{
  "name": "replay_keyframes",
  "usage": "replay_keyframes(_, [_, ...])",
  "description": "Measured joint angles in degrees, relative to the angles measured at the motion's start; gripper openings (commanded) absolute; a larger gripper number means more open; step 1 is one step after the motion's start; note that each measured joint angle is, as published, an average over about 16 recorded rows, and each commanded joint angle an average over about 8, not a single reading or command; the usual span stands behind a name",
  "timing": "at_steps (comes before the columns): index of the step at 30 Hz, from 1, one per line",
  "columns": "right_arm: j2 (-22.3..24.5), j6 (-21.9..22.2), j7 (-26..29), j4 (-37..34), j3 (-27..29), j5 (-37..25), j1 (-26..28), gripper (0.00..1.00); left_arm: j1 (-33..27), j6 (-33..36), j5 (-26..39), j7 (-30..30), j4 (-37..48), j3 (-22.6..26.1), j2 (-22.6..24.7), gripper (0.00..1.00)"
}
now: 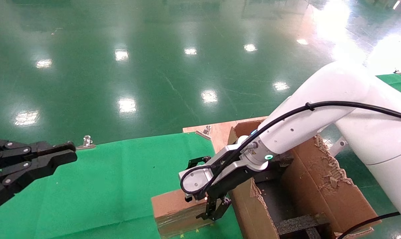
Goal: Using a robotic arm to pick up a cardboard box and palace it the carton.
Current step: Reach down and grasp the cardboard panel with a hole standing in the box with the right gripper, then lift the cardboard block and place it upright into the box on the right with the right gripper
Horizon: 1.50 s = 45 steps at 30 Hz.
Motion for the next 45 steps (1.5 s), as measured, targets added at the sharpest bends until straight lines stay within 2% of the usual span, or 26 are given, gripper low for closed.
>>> replay_keyframes(32, [0.18, -0.29, -0.19, -0.56, 0.27, 0.41, 0.46, 0.00, 0.00, 0.00, 0.00, 0.00, 0.00, 0.00, 0.00, 1.00])
replay_keyframes(39, [0.40, -1.18, -2.35, -3.18, -0.10, 2.14, 4.53, 0.00, 0.00, 0.00, 0.00, 0.00, 0.00, 0.00, 0.00, 1.00])
replay_keyframes(45, [0.90, -2.16, -5.89, -7.82, -2.09, 5.78, 11.77, 0.00, 0.00, 0.00, 0.00, 0.00, 0.00, 0.00, 0.00, 1.00])
